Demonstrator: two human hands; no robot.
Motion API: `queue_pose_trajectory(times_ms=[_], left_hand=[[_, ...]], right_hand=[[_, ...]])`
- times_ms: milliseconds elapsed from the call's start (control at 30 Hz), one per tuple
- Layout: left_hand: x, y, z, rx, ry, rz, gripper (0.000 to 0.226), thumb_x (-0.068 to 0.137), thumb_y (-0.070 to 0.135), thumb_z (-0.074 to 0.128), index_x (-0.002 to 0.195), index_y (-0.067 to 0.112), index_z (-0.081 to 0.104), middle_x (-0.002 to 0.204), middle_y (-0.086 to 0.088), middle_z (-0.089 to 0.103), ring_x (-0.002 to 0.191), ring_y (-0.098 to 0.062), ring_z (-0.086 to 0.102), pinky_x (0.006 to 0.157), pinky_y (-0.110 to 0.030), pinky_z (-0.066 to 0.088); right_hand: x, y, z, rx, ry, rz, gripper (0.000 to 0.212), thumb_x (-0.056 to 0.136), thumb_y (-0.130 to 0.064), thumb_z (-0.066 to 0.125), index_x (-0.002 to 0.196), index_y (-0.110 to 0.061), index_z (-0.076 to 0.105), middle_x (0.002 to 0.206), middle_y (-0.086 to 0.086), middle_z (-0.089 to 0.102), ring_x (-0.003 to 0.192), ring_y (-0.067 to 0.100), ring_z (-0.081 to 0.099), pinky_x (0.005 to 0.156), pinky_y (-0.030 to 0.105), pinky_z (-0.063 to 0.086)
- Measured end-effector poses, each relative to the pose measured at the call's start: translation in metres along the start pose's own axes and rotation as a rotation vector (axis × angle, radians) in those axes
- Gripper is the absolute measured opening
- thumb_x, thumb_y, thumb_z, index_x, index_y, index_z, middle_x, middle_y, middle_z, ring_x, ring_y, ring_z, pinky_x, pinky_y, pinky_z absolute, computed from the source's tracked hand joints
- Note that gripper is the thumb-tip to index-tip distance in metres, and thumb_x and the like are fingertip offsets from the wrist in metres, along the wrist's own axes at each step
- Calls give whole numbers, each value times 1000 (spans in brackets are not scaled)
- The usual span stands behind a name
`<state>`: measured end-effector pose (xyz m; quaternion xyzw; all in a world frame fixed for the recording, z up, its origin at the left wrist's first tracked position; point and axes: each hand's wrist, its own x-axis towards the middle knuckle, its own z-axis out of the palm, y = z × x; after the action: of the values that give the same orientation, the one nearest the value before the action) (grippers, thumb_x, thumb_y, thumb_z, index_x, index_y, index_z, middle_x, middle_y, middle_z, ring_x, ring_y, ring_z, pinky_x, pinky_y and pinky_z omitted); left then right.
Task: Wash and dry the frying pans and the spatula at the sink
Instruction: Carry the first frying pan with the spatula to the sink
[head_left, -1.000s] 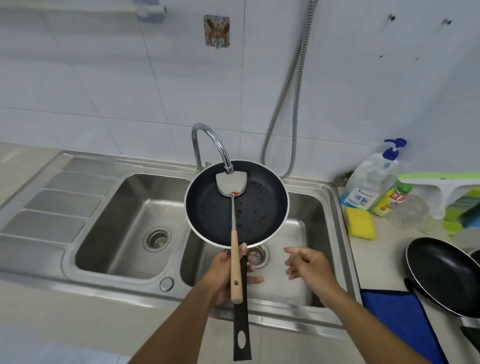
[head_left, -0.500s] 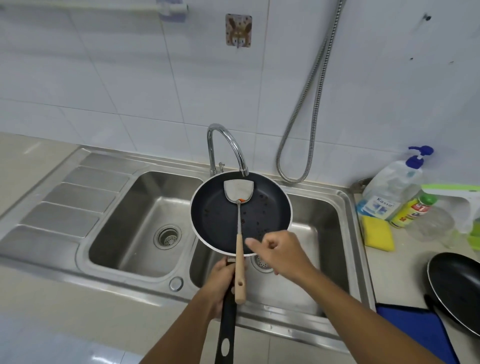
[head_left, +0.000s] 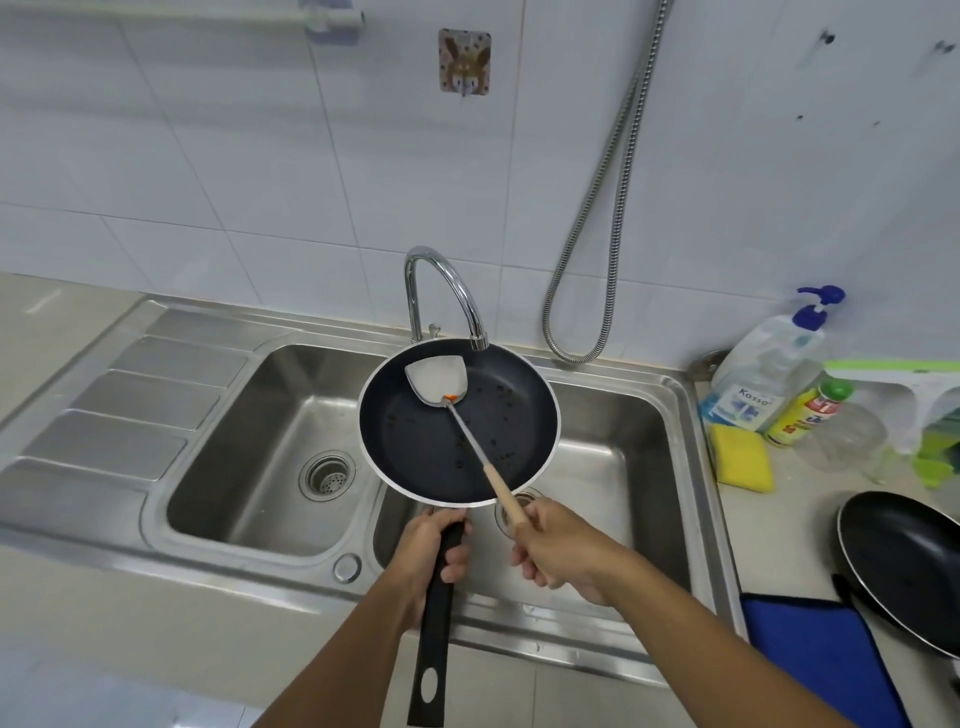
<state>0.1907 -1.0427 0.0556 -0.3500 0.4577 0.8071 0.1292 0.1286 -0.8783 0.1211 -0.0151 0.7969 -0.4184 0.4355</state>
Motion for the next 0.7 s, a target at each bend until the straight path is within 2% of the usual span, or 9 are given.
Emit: queue_pose_trajectory(times_ms=[67,167,233,367,533,700], left_hand=[[1,0,0,-9,3,-4,16,102,12,51,88,5,50,56,-5,36,37,-12,30,31,-22,26],[1,-1,4,9,4,-3,16,103,10,51,88,4,51,57,-5,38,37,-12,31,31,-21,26],[2,-1,8,45,3,5,13,102,9,52,90,4,51,55,-4,39,38,-11,32,32,-21,26],[6,-4,15,102,6,22,10,102,7,54,93,3,51,53,-3,39,38,-11,32,32,-20,26],[13,-10,19,160,-11,24,6,102,7,55,98,2,53,56,-2,41,41,-10,34,35,-20,28],[19,-14,21,180,-9,10,9,103,10,56,96,3,55,58,-2,42,42,-10,34,35,-20,29]], right_hand=[[-5,14,-10,-138,94,-49,21,105,-28,39,113,-12,50,89,4,60,68,15,50,55,25,39],[-13,37,-30,-344,252,-120,19,105,-37,38,109,-24,52,89,-3,63,75,16,58,63,32,43],[-18,54,-44,-372,325,-147,16,106,-38,38,103,-29,50,85,-3,63,74,17,60,63,35,47],[-31,85,-73,-267,485,-177,15,106,-32,39,103,-25,52,80,1,63,68,17,58,62,36,46],[-30,124,-94,-144,646,-52,16,106,-29,38,108,-19,51,84,5,63,72,22,60,60,36,45],[-11,152,-91,-151,673,136,19,106,-28,39,109,-15,51,87,8,63,74,25,61,55,33,44]])
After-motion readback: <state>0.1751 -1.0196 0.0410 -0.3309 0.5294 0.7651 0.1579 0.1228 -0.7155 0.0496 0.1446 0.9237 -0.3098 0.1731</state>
